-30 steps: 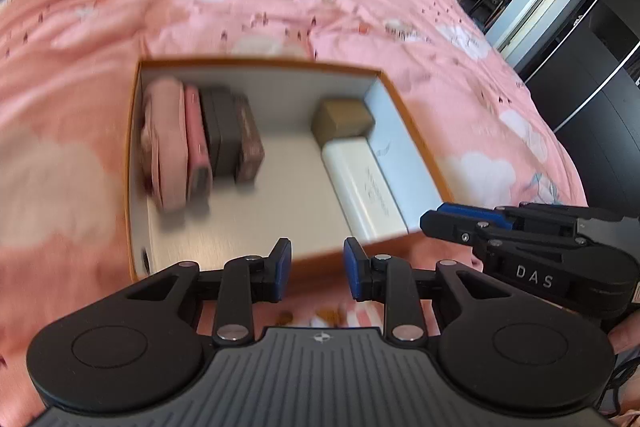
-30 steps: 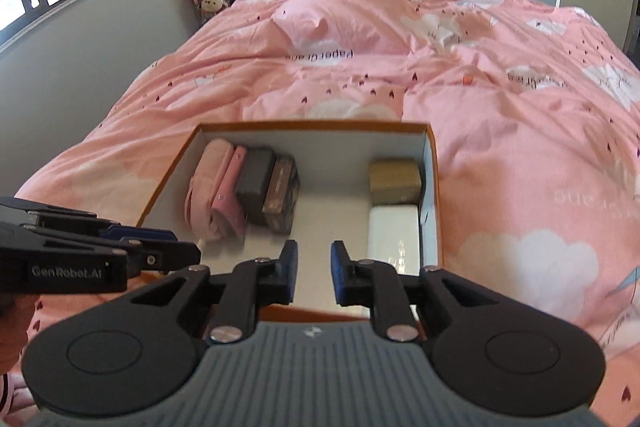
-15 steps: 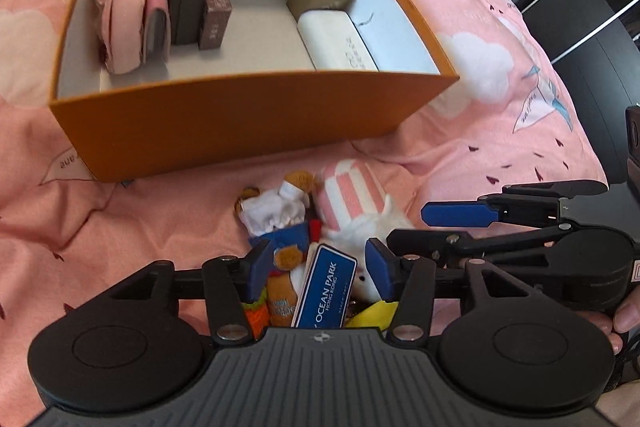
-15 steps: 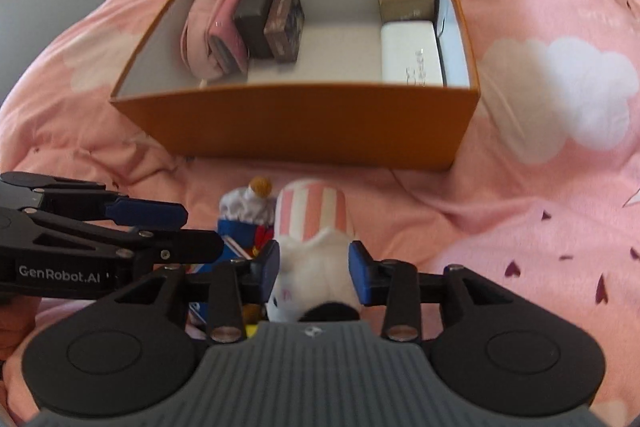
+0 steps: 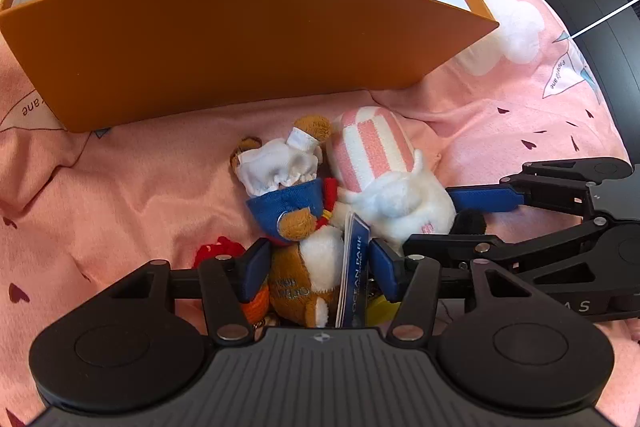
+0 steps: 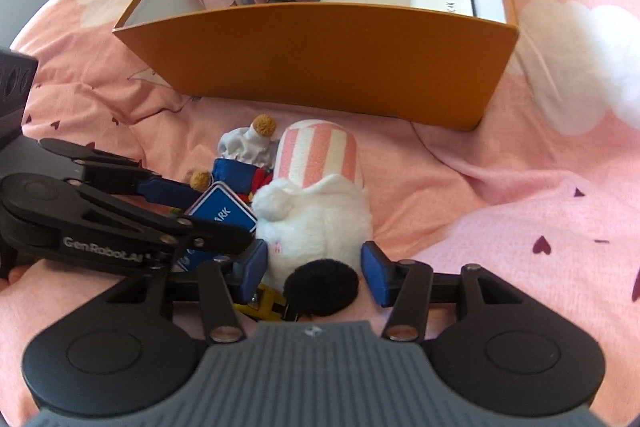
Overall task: Organize objects
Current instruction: 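Grasp the bear plush with left gripper while right grasps the white bunny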
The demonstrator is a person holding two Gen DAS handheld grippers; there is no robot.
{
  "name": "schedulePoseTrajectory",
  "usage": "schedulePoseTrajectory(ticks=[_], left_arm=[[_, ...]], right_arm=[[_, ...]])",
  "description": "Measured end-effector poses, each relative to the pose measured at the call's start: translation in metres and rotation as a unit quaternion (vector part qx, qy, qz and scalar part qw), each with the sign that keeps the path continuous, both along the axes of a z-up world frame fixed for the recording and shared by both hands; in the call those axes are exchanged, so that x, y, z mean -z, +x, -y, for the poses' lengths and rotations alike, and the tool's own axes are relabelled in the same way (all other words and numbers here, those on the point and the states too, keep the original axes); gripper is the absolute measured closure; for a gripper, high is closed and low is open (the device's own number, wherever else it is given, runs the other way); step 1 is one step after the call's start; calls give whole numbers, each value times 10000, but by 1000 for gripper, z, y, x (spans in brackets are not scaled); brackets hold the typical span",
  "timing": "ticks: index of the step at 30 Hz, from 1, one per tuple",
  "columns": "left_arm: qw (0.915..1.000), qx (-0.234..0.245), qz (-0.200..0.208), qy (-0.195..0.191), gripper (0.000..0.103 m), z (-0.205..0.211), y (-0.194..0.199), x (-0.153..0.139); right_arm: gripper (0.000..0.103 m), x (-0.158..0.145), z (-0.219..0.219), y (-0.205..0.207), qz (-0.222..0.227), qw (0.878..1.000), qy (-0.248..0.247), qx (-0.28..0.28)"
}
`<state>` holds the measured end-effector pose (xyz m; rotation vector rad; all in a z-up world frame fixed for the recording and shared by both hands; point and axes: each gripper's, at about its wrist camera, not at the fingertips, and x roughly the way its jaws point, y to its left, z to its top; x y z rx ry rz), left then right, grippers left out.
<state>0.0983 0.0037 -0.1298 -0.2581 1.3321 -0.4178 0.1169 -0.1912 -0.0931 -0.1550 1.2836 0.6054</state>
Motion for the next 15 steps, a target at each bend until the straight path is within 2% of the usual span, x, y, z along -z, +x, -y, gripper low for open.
schedulePoseTrajectory(ticks=[15], left_arm=[[9987, -287, -149, -390, 41, -11, 9, 22]], right_arm=[[43, 19, 0, 17, -202, 9996, 185, 46]])
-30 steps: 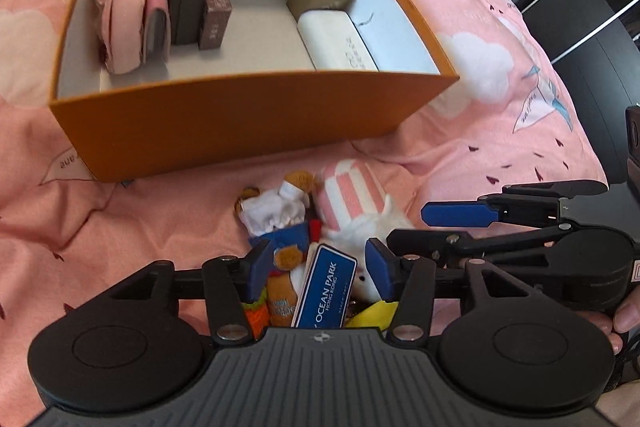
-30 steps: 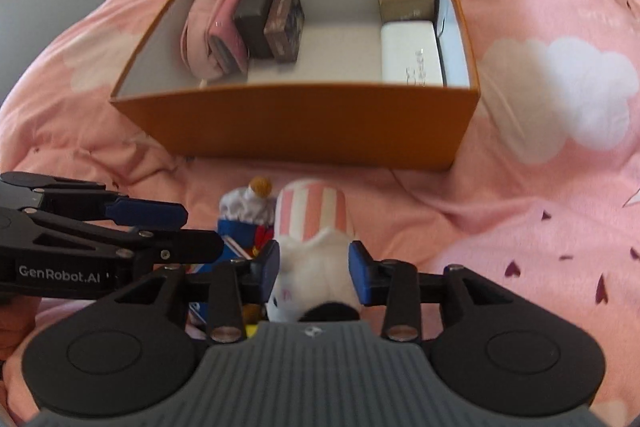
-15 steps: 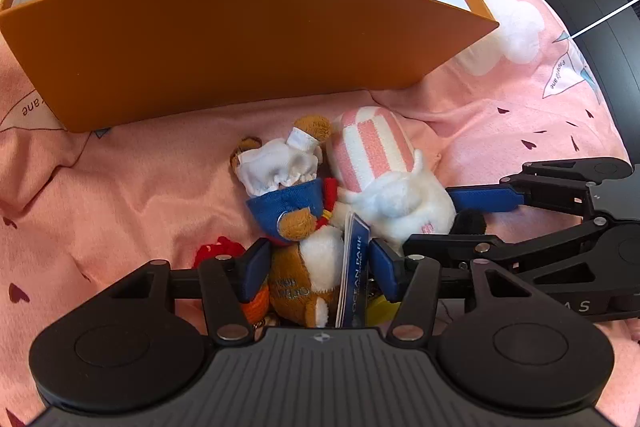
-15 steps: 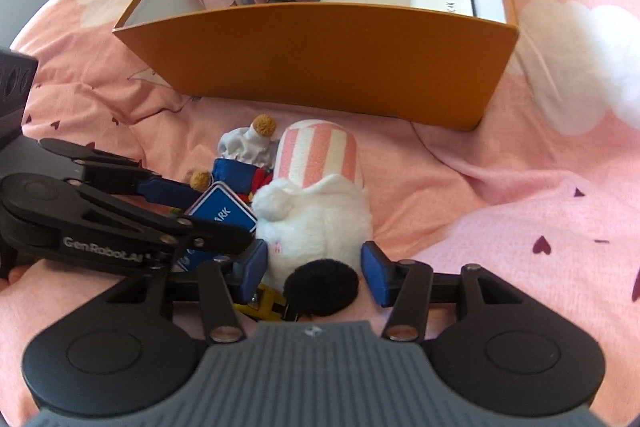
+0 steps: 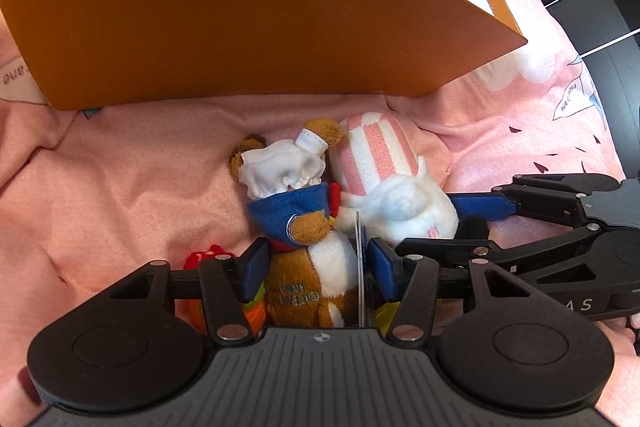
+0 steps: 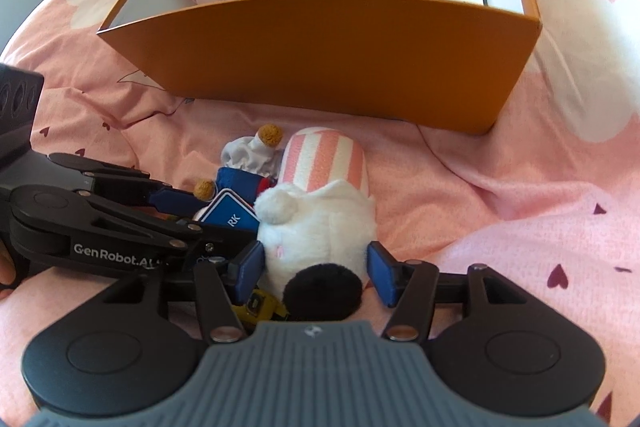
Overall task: Organize objects
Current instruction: 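Grasp the bear plush with left gripper while right grasps the white bunny, then lift both plush toys and carry them over the orange box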
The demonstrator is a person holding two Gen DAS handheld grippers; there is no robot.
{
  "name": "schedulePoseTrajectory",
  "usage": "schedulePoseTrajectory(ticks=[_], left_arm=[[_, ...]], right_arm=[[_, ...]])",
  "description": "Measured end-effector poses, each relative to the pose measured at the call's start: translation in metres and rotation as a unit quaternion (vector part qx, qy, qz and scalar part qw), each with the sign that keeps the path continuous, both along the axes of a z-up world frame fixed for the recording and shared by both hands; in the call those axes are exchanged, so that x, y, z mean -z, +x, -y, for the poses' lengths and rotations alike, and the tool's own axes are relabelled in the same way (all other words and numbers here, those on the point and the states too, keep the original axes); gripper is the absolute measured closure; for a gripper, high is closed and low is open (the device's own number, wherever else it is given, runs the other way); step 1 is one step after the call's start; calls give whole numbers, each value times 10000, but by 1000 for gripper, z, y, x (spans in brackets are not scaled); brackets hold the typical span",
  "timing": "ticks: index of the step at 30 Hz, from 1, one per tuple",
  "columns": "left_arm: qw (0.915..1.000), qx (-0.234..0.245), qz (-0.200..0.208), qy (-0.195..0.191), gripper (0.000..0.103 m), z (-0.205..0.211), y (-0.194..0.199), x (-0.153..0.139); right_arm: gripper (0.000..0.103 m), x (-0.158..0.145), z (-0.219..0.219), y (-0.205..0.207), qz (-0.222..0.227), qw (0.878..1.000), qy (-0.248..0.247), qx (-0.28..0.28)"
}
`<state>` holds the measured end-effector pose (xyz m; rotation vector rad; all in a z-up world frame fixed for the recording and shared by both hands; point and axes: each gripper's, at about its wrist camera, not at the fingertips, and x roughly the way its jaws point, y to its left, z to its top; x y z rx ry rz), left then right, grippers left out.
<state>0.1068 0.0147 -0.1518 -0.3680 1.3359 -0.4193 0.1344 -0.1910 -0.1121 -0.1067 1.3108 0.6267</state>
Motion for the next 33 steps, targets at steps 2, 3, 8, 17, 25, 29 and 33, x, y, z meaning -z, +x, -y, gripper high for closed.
schedulePoseTrajectory(ticks=[2, 3, 8, 17, 25, 29, 33], left_arm=[[10000, 12, 37, 21, 43, 0, -1, -2], [10000, 11, 68, 44, 44, 1, -2, -4], [9995, 40, 287, 101, 51, 0, -8, -15], [9981, -68, 604, 69, 60, -6, -10, -40], [9930, -179, 1170, 29, 62, -14, -9, -75], [9901, -271, 1381, 19, 62, -19, -6, -97], [9874, -356, 1544, 14, 64, -26, -2, -123]], right_arm=[[46, 2, 1, 1, -6, 10000, 0, 26], [47, 1, 1, 0, 5, 10000, -3, 20], [52, -8, 3, -3, 96, 9999, 55, 64], [56, -34, 9, -9, 331, 9993, 159, 79], [56, -71, 11, -9, 739, 9963, 424, 83], [56, -93, 8, -8, 991, 9934, 578, 36], [57, -117, 6, -6, 1255, 9894, 730, 15]])
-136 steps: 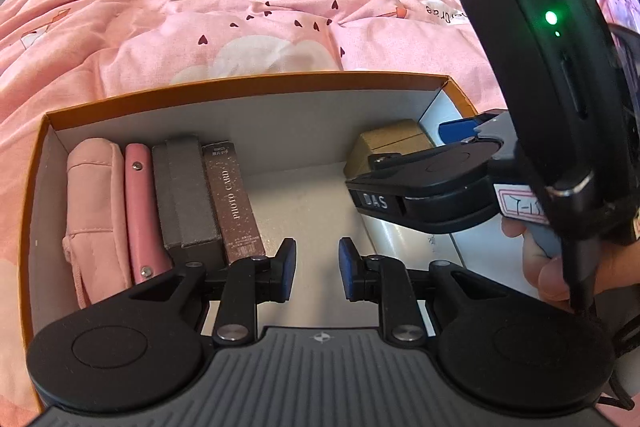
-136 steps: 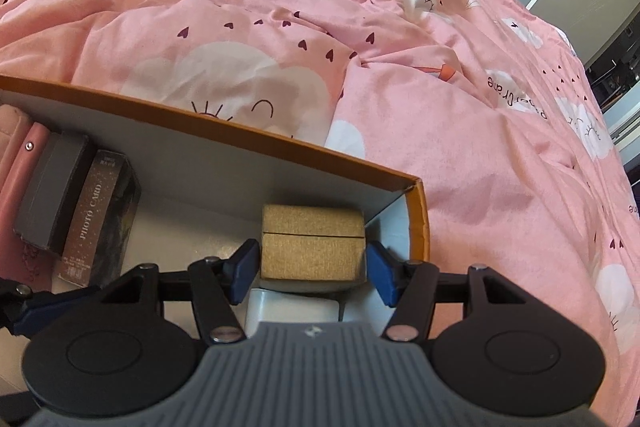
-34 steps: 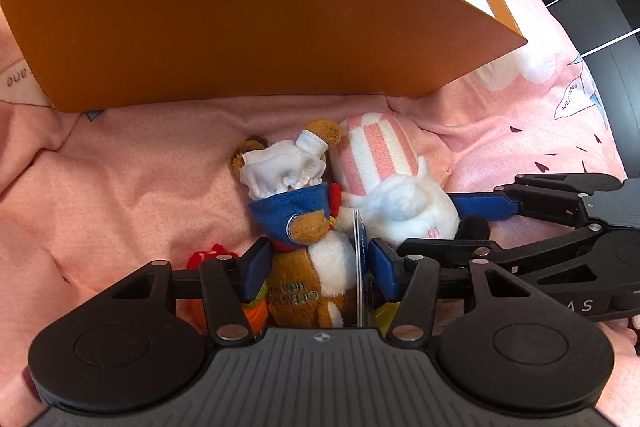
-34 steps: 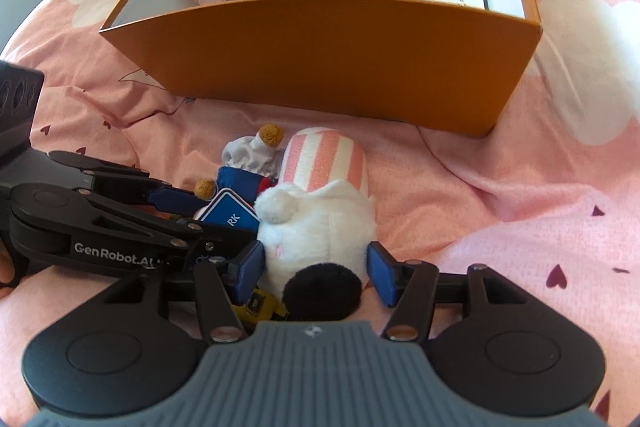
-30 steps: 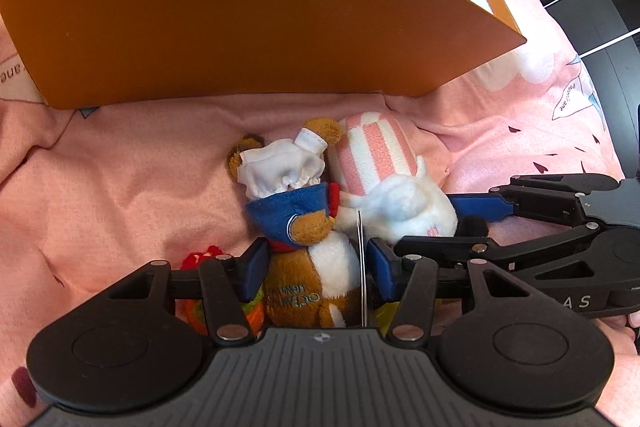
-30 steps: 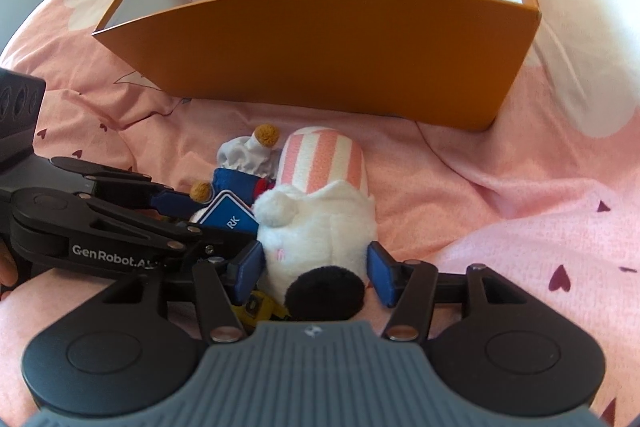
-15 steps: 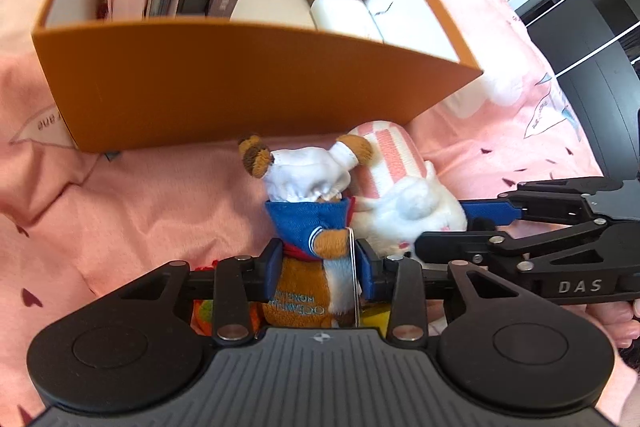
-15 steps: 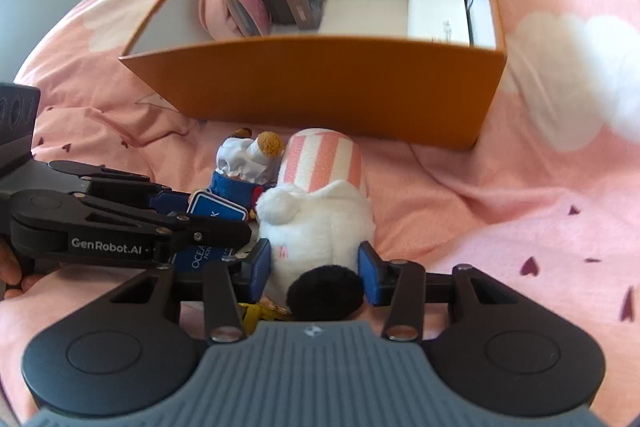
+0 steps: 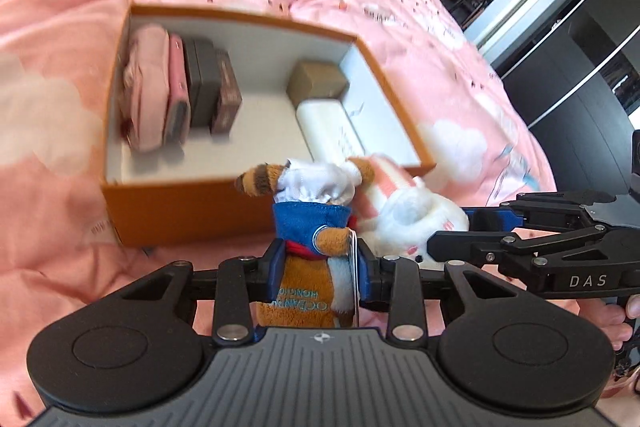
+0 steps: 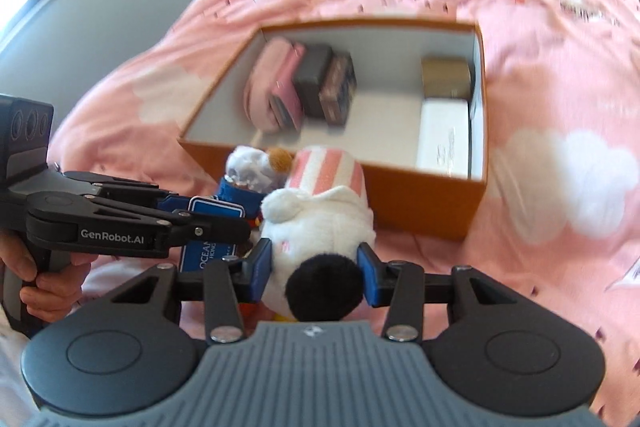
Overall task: Organize objects
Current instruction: 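Lift both plush toys and carry them over the orange box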
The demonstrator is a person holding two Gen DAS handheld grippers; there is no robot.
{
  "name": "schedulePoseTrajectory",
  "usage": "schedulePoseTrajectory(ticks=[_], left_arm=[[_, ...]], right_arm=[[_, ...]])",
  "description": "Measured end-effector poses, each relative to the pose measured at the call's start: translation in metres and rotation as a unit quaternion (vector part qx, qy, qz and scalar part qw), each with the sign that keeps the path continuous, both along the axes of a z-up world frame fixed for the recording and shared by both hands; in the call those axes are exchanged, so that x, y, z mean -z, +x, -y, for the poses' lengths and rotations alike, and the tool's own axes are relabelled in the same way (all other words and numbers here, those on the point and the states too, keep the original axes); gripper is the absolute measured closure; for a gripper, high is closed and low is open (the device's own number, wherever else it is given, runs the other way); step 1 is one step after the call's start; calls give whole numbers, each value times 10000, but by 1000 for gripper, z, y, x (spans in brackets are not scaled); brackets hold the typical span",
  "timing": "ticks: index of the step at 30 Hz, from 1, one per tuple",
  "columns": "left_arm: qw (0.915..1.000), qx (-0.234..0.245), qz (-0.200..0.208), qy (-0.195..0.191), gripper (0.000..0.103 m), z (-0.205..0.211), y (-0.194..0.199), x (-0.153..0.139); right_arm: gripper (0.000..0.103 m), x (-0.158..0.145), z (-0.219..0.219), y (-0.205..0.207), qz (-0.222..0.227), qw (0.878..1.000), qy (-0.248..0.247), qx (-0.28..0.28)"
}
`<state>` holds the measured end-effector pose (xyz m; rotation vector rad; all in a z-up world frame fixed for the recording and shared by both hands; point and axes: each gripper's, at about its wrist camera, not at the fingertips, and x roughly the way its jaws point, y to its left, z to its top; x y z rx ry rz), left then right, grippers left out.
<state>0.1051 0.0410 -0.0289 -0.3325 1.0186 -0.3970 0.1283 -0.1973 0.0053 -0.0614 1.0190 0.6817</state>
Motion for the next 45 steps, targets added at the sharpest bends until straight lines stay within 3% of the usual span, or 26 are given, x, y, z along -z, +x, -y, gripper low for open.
schedulePoseTrajectory(ticks=[9, 17, 26, 45], left_arm=[[9994, -107, 342, -30, 65, -12, 15, -45], [9977, -317, 605, -30, 65, -16, 62, -62], [9992, -401, -18, 21, 65, -17, 99, -16], [9976, -264, -534, 345, 68, -3, 124, 26]], right_arm=[[59, -43, -2, 12, 360, 9986, 386, -12], [63, -66, -20, 40, 897, 9945, 517, 130], [64, -23, -32, 88, 358, 9975, 460, 402], [66, 39, -50, 119, -353, 9986, 14, 386]])
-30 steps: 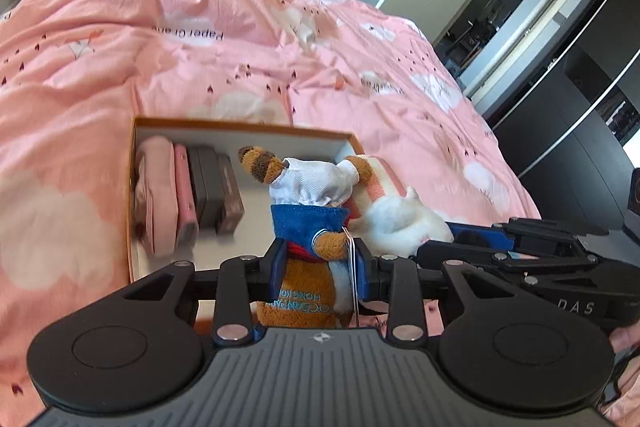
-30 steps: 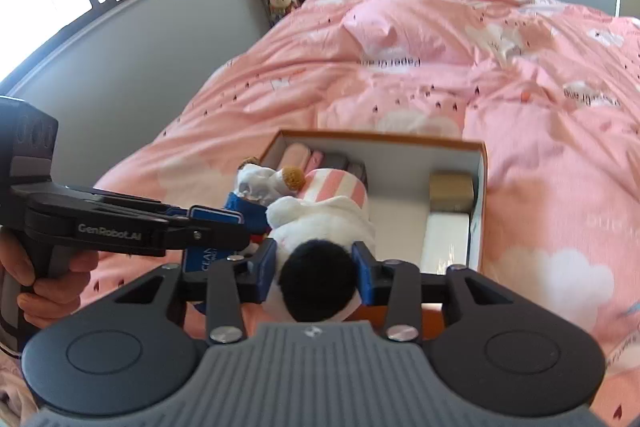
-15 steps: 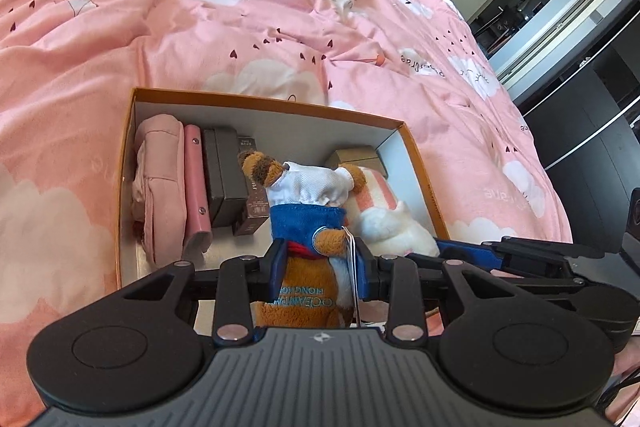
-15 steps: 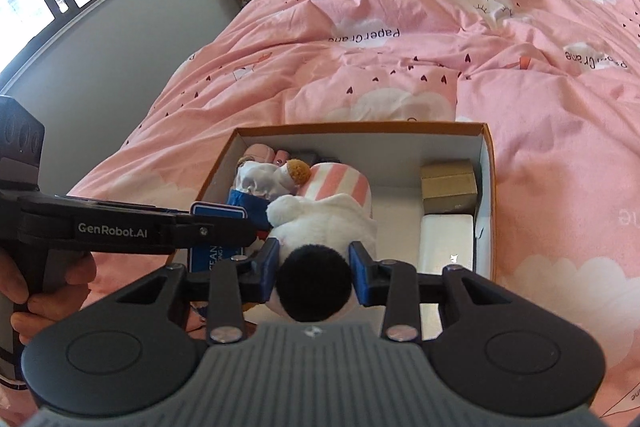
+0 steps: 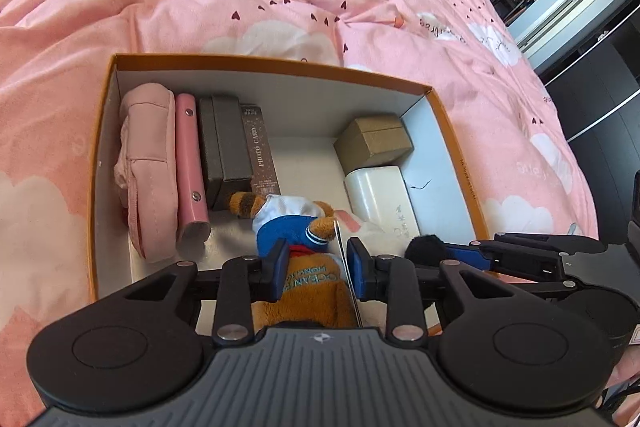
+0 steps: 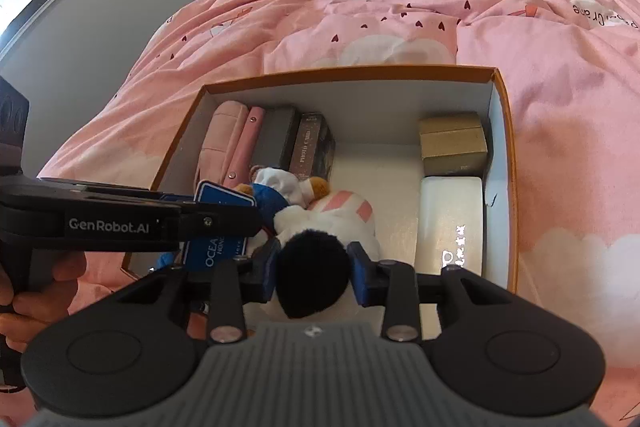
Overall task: Organize objects
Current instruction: 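Lift both plush toys and carry them over the orange box, then lower both plush toys into the orange box and open both grippers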
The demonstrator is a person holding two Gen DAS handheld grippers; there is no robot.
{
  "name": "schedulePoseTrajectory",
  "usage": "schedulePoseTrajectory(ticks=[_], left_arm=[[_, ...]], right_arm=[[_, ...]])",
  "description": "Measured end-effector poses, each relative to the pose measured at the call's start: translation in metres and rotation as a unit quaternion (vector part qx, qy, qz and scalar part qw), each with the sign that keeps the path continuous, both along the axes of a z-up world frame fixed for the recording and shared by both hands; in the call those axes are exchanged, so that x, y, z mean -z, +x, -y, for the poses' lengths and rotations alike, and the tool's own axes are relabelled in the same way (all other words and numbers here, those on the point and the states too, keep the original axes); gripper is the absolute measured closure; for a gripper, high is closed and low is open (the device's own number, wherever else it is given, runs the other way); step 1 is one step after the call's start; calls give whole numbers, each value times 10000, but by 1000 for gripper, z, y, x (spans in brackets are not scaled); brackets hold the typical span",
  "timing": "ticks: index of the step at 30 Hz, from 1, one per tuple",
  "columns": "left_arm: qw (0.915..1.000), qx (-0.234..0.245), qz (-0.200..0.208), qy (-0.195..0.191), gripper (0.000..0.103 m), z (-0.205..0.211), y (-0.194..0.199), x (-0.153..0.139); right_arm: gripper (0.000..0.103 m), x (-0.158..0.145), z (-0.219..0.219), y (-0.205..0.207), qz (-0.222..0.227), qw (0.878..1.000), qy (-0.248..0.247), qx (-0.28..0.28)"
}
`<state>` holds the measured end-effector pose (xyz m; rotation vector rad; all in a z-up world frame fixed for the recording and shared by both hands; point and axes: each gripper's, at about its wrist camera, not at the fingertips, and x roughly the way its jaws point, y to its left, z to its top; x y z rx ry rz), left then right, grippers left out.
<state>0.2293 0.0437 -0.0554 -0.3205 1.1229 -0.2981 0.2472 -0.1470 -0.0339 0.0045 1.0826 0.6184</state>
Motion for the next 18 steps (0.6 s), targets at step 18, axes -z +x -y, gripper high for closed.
schedulePoseTrajectory(ticks=[18], left_arm=[[9969, -103, -324, 715, 79, -9, 2, 35]], right_arm=[[68, 38, -4, 13, -547, 9969, -568, -4]])
